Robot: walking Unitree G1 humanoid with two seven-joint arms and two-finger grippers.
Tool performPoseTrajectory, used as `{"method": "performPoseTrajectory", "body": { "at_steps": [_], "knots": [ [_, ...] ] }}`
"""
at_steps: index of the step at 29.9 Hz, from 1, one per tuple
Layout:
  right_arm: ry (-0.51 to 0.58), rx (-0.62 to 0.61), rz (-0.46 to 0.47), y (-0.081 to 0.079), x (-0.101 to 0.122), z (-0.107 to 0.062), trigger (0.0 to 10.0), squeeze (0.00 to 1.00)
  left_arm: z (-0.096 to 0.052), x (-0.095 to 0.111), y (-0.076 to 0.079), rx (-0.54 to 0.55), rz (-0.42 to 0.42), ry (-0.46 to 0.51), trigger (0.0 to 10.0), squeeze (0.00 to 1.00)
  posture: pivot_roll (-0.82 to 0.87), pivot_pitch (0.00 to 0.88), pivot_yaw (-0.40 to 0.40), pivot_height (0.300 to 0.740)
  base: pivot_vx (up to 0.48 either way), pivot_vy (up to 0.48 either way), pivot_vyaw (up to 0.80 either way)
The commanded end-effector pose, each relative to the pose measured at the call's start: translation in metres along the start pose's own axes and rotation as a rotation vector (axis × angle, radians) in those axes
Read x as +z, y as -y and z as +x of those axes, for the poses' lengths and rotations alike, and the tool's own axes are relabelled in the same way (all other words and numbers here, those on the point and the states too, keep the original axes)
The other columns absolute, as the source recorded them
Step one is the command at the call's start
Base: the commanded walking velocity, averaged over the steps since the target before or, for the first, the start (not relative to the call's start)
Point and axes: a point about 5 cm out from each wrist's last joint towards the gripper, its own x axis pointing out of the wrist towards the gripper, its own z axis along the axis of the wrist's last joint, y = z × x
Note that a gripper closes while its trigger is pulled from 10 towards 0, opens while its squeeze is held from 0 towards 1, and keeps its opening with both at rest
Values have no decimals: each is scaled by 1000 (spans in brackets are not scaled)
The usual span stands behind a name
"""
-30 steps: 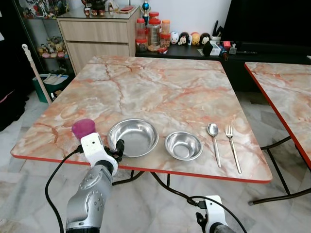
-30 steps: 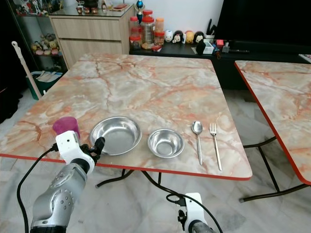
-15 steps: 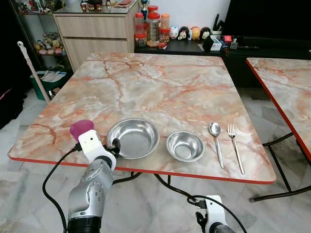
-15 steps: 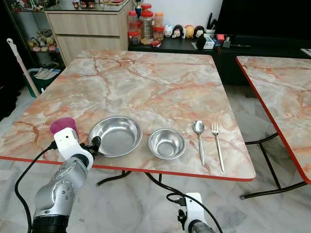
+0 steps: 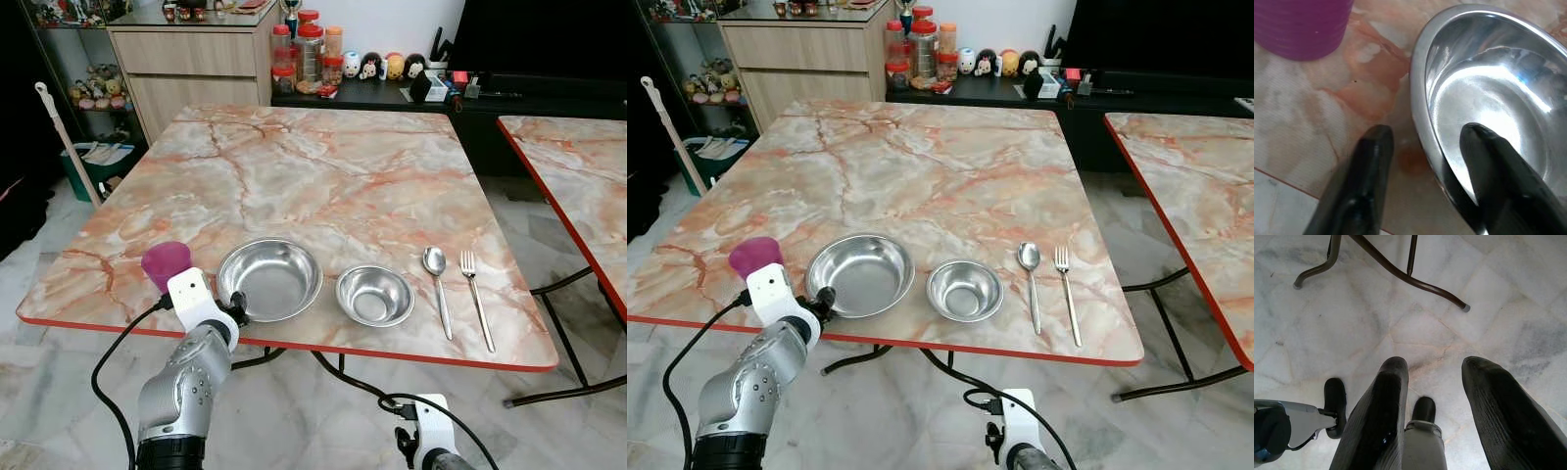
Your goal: Setting the table
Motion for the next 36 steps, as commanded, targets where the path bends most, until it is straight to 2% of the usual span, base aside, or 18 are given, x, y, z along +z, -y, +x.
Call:
{"method": "performPoseTrajectory", "body": {
  "at_steps": [1, 17, 19, 20, 22, 23, 28, 31, 33, 34, 36],
  "knots": [
    [7, 0, 11, 0, 3, 0, 10000, 0, 0, -1, 1, 2, 10, -18, 0, 0, 21, 0, -2, 732, 0, 0, 0],
    [5, 9, 7, -3, 3, 1, 10000, 0, -2, 6, 1, 3, 22, -13, 0, 0, 32, 0, -1, 732, 0, 0, 0],
    [3, 11, 7, -3, 3, 1, 10000, 0, -5, 16, 3, -16, -30, 64, 0, 0, 36, 0, -2, 732, 0, 0, 0],
    [3, 12, 7, -3, 3, 1, 10000, 0, -9, 25, 5, -43, -62, 139, 0, 0, 39, 0, -3, 732, 0, 0, 0],
    [3, 12, 8, -3, 3, 1, 10000, 0, -10, 29, 7, -56, -72, 165, 0, 0, 38, 0, -5, 732, 0, 0, 0],
    [4, 11, 7, -3, 4, 1, 10000, 0, -12, 35, 10, -86, -80, 211, 0, 0, 41, 0, -7, 732, 0, 0, 0],
    [7, 11, 4, -3, 5, 1, 10000, 0, -17, 48, 18, -142, -108, 302, 0, 0, 41, 0, -13, 732, 0, 0, 0],
    [8, 11, 2, -2, 6, 1, 10000, 0, -19, 52, 22, -172, -131, 336, 0, 0, 41, 0, -16, 732, 0, 0, 0],
    [9, 12, 0, -2, 7, 1, 10000, 0, -19, 51, 24, -184, -112, 333, 0, 0, 43, 0, -17, 732, 0, 0, 0],
    [10, 12, -1, -2, 7, 2, 10000, 0, -18, 49, 25, -181, -83, 324, 10000, 0, 41, 0, -19, 732, 0, 0, 0],
    [10, 12, -2, -2, 7, 2, 10000, 0, -19, 48, 27, -194, -80, 325, 10000, 0, 42, 0, -19, 732, 0, 0, 0]
  ]
}}
